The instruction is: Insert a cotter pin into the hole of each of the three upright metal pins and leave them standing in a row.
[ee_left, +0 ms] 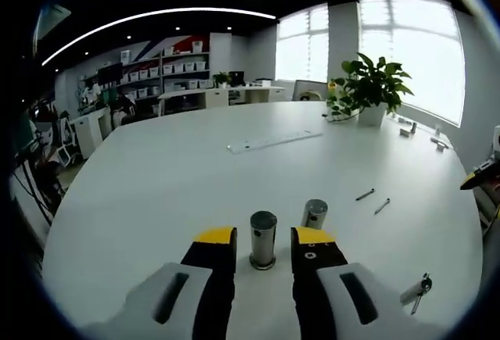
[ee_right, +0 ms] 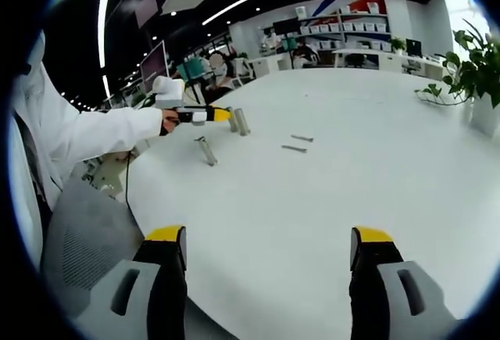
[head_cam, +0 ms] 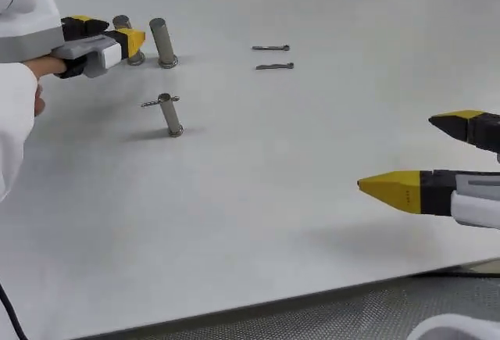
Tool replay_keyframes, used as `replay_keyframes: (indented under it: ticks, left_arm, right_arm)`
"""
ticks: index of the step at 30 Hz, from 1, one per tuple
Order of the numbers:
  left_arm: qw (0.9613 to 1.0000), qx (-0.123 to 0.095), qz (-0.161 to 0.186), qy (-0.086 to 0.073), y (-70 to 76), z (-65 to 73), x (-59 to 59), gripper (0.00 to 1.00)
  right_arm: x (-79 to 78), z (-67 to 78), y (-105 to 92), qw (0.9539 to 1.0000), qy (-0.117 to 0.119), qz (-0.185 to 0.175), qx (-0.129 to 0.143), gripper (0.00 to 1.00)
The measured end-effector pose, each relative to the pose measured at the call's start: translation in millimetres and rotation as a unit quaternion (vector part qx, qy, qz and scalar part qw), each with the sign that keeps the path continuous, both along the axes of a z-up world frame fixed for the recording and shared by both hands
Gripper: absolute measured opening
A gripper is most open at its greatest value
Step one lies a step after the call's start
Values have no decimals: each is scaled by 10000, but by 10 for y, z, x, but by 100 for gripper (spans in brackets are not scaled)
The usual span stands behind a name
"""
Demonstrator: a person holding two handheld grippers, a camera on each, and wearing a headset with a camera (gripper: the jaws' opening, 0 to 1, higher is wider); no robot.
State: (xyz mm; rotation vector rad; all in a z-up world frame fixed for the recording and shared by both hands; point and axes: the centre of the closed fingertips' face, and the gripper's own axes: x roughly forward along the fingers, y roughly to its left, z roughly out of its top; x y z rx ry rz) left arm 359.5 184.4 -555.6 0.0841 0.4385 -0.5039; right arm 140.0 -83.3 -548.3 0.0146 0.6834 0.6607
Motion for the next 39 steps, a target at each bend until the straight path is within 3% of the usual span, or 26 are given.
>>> replay_keyframes:
  ticks: [2, 12, 14, 19, 22, 26, 32, 35, 37, 39]
  left_arm:
    - [9999, 119, 1, -13, 5, -27, 18, 17]
    - [9997, 191, -59, -123, -53, -38, 63, 11]
    - [9999, 77, -50, -68, -58, -37, 52, 10]
    - [9999, 141, -49, -52, -48, -25, 6, 10]
    - [10000, 44, -10, 11, -32, -17, -20, 10]
    - [9996, 234, -122, -49, -23, 65, -140, 9]
    - [9993, 206, -235, -199, -15, 300, -338, 9]
    - [9984, 204, -395, -357, -34, 469, -505, 9]
    - [9982, 156, -428, -402, -6, 466, -448, 9]
    - [9975, 162, -500, -481, -15, 563, -570, 9]
  right_arm:
    - [5, -15, 9, 10000, 14, -22, -2, 85]
    - [18, -27, 20, 10000, 48, -34, -12, 82]
    - [14, -27, 23, 10000, 51, -35, -9, 82]
    - [19, -36, 24, 10000, 60, -58, -19, 83]
    - [25, -43, 15, 10000, 55, -59, -39, 83]
    - [53, -45, -3, 10000, 24, -35, -27, 83]
    - [44, -9, 44, 10000, -43, 34, -15, 83]
    - [24, 31, 88, 9999, -90, 76, -36, 83]
    - [19, 63, 103, 9999, -131, 89, -16, 83]
    - [15, 93, 117, 9998, -168, 96, 2, 83]
